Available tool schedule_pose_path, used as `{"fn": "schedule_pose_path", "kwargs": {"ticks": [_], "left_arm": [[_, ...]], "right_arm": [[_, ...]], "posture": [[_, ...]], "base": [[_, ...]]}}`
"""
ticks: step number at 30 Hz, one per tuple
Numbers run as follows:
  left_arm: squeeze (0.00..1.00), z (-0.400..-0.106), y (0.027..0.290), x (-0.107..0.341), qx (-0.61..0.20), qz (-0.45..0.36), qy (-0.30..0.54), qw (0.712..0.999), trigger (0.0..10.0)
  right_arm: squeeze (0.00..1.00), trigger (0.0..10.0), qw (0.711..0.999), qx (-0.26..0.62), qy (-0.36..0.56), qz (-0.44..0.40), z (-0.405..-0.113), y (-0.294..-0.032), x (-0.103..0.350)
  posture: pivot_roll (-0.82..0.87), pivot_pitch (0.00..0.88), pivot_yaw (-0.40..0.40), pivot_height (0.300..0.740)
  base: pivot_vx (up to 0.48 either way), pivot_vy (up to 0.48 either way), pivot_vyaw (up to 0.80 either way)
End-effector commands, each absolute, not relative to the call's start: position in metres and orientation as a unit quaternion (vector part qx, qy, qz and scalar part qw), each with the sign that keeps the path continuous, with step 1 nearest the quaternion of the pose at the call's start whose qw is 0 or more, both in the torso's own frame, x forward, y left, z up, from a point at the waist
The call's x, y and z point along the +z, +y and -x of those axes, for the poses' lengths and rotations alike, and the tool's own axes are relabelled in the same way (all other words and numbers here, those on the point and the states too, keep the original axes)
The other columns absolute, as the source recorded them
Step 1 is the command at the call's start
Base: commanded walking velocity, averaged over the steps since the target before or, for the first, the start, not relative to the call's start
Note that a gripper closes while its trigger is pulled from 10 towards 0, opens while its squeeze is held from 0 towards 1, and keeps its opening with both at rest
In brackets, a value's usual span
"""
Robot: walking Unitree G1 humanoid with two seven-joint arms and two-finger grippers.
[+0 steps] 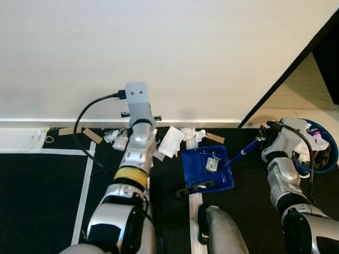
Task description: Sweep floor
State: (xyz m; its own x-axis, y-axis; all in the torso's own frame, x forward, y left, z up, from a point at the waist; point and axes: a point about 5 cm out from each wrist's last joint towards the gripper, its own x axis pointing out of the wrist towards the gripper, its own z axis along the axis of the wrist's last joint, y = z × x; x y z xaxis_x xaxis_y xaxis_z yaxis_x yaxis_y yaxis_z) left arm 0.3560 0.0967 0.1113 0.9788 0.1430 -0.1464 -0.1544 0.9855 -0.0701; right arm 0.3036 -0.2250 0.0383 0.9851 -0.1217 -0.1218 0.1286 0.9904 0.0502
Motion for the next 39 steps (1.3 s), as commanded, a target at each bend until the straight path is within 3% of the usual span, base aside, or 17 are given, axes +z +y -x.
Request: {"fn": "schedule_pose_path", "kwargs": {"ticks": [1, 7, 10, 15, 26, 29, 33, 34, 39], "left_arm": [[0.00, -0.354, 0.066, 0.115, 0.068, 0.093, 0.074, 0.991, 10.0], [0.00, -0.354, 0.059, 0.117, 0.069, 0.100, 0.077, 0.990, 10.0], [0.00, -0.355, 0.030, 0.132, 0.063, 0.130, 0.074, 0.987, 10.0], [0.00, -0.357, 0.008, 0.152, 0.058, 0.170, 0.056, 0.982, 10.0], [0.00, -0.369, 0.002, 0.190, 0.085, 0.235, 0.013, 0.968, 10.0], [0.00, -0.374, 0.006, 0.195, 0.055, 0.205, -0.011, 0.977, 10.0], [0.00, -0.379, 0.035, 0.177, -0.014, 0.084, -0.043, 0.995, 10.0], [0.00, -0.379, 0.035, 0.177, -0.014, 0.084, -0.043, 0.995, 10.0], [0.00, -0.386, 0.103, 0.161, 0.006, 0.020, -0.044, 0.999, 10.0]], "right_arm": [[0.00, 10.0, 0.991, -0.049, 0.117, -0.045, -0.288, -0.214, 0.013], [0.00, 10.0, 0.991, -0.049, 0.118, -0.045, -0.287, -0.214, 0.013], [0.00, 10.0, 0.991, -0.051, 0.118, -0.046, -0.286, -0.213, 0.012], [0.00, 10.0, 0.991, -0.050, 0.117, -0.046, -0.286, -0.212, 0.012], [0.00, 10.0, 0.991, -0.047, 0.117, -0.045, -0.289, -0.211, 0.014], [0.00, 10.0, 0.991, -0.047, 0.115, -0.044, -0.292, -0.211, 0.016], [0.00, 10.0, 0.991, -0.048, 0.114, -0.045, -0.293, -0.211, 0.017], [0.00, 10.0, 0.991, -0.048, 0.114, -0.045, -0.293, -0.211, 0.017], [0.00, 10.0, 0.991, -0.055, 0.111, -0.049, -0.294, -0.213, 0.018]], "posture": [[0.07, 0.206, -0.005, 0.740], [0.07, 0.202, -0.001, 0.740], [0.08, 0.184, 0.008, 0.740], [0.08, 0.179, 0.006, 0.740], [0.07, 0.151, -0.005, 0.740], [0.07, 0.146, -0.008, 0.740], [0.08, 0.120, -0.009, 0.740], [0.08, 0.120, -0.009, 0.740], [0.09, 0.103, -0.009, 0.740]], "base": [[0.000, 0.000, 0.00], [0.000, 0.000, 0.00], [0.000, 0.000, 0.00], [0.000, 0.000, 0.00], [0.000, 0.000, 0.00], [0.000, 0.000, 0.00], [0.000, 0.000, 0.00], [0.000, 0.000, 0.00], [0.000, 0.000, 0.00]]}}
